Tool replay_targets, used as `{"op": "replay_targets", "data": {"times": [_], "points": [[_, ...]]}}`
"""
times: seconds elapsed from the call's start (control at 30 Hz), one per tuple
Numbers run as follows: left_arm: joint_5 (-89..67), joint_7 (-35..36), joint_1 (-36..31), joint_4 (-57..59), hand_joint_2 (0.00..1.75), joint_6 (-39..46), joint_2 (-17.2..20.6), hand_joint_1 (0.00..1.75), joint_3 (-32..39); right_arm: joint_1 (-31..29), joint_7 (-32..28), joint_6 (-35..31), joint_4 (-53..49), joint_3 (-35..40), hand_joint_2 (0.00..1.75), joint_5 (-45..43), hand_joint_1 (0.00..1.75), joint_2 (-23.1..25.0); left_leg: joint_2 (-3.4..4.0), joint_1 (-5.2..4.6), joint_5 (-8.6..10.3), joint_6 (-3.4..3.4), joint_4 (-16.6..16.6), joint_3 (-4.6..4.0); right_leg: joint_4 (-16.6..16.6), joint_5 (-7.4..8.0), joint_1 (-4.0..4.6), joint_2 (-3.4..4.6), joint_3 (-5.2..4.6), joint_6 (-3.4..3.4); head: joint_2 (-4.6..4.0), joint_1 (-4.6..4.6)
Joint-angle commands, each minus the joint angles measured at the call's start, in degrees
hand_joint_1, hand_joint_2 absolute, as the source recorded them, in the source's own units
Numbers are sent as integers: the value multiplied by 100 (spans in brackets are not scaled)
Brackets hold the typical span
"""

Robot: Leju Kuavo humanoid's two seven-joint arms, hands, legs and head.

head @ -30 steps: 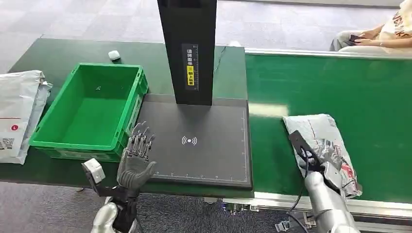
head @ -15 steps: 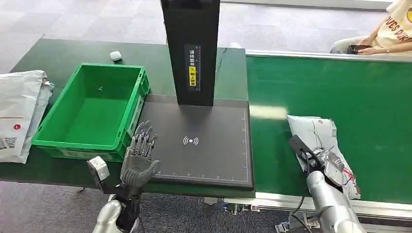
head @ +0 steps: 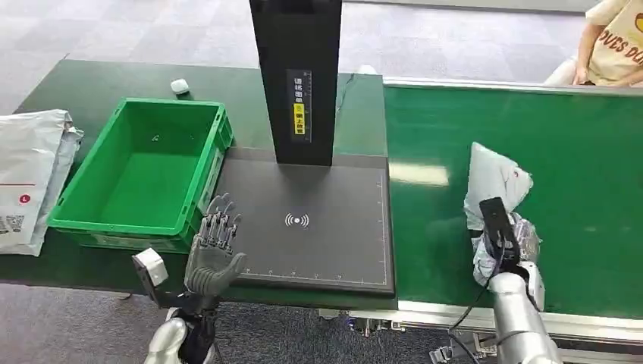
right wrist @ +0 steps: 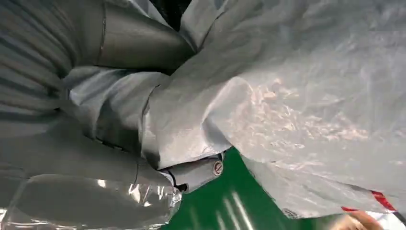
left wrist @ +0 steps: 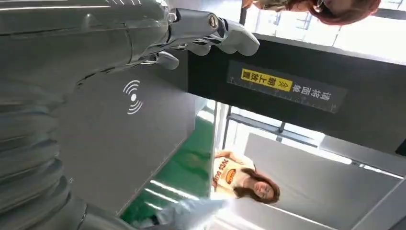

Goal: Moved the parcel from conveyor to table for the left to box.

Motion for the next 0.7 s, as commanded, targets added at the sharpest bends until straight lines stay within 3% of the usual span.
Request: {"op": "replay_targets", "data": {"times": [0.03,0.1,0.13,0.17,0.23,0.33,0.4,0.47,0.57,0.7], "points": [[-21,-38,-218,243,175,-46,129,0,-112,515,-1199,177,-1563,-987,175,-2212,175,581,-1,1,-1,-4,-7,7,-5,-3,2,-4,7,-7,0,4],[-15,-50,-239,281,175,-51,125,0,-119,573,-1178,189,-1668,-925,175,-2276,175,566,5,0,-2,-4,-6,6,-4,-4,1,2,6,-6,0,2],[-9,-94,-270,333,175,-45,131,0,-130,621,-1368,300,-1888,-1002,175,-2760,175,656,2,0,-2,-3,-5,1,-3,-3,0,1,2,-4,0,4],[-1,-155,-302,392,175,-12,138,0,-148,709,-1726,370,-2185,-872,175,-3184,175,717,5,-1,-3,-5,-7,6,-4,-3,0,2,4,-7,0,2],[21,-227,-315,432,175,49,154,0,-158,860,-1908,479,-2648,-305,175,-3184,175,724,5,-2,-3,-7,-11,9,-6,-3,-2,2,6,-9,0,4],[53,-303,-348,442,175,54,211,0,-178,891,-2176,667,-3214,1190,175,-2094,175,630,21,-2,-6,-6,-7,3,-1,-1,-2,19,-6,-9,0,2],[67,-324,-398,479,175,43,230,0,-190,801,-1943,639,-3317,1704,175,-1677,175,714,52,-3,-10,-7,-5,0,6,5,-3,50,-17,-11,0,4],[86,-347,-467,519,175,14,254,0,-247,624,-2241,687,-3386,2739,175,-868,175,447,58,-1,-10,-11,-11,9,4,7,-1,61,-15,-15,0,2],[136,-335,-487,520,175,36,280,0,-285,362,-2204,564,-3425,3897,175,-314,175,233,55,-2,-6,-11,-7,4,7,6,1,59,-20,-12,0,4],[173,-360,-358,443,175,46,347,0,-313,299,-2073,513,-3338,4648,175,-19,175,44,44,7,-4,-11,-9,7,2,4,7,46,-10,-9,0,2]]}}
